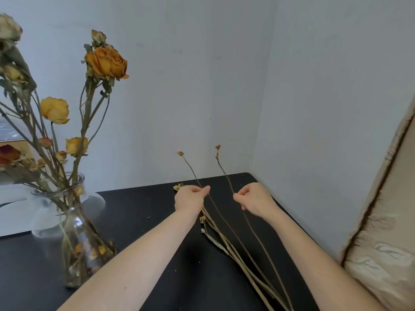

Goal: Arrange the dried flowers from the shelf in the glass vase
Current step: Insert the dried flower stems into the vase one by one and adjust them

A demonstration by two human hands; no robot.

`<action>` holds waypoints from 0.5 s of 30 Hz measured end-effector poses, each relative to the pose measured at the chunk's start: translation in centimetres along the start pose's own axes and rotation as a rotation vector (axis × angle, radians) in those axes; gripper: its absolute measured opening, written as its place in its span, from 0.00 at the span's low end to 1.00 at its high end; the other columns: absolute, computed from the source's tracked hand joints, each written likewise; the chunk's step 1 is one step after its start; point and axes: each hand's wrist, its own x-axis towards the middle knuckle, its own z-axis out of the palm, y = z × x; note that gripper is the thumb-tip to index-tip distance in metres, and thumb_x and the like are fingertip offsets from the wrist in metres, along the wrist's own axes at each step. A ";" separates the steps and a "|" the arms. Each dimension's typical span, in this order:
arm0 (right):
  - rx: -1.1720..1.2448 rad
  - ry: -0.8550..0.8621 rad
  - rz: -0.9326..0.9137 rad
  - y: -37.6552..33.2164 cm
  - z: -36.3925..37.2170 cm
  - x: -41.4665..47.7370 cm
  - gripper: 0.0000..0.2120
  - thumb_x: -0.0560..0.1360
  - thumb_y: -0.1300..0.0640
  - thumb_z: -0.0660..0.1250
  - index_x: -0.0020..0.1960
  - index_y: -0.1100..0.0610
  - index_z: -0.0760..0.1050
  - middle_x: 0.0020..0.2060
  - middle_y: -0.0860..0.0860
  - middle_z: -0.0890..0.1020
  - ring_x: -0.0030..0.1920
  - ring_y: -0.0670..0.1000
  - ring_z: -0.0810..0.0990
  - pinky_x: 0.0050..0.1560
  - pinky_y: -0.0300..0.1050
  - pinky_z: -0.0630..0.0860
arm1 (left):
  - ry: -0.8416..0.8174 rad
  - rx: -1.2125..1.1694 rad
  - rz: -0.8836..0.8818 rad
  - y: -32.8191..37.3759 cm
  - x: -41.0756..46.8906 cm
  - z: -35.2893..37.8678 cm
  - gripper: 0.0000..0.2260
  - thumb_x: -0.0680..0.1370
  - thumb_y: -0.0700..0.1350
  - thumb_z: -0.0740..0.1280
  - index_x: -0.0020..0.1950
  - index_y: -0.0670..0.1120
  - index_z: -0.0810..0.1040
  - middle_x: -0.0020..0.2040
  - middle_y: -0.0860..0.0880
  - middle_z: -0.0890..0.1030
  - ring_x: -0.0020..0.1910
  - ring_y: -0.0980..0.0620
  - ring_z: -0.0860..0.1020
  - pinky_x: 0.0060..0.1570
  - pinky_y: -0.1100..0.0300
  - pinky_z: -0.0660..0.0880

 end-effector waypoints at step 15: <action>0.674 0.026 -0.080 -7.5 -2.8 -4.4 0.14 0.76 0.55 0.64 0.33 0.57 0.74 0.18 0.44 0.71 0.19 0.41 0.65 0.24 0.33 0.65 | -0.059 -0.461 0.321 6.7 -8.5 -11.6 0.11 0.80 0.47 0.59 0.39 0.48 0.74 0.30 0.53 0.71 0.25 0.59 0.65 0.21 0.69 0.61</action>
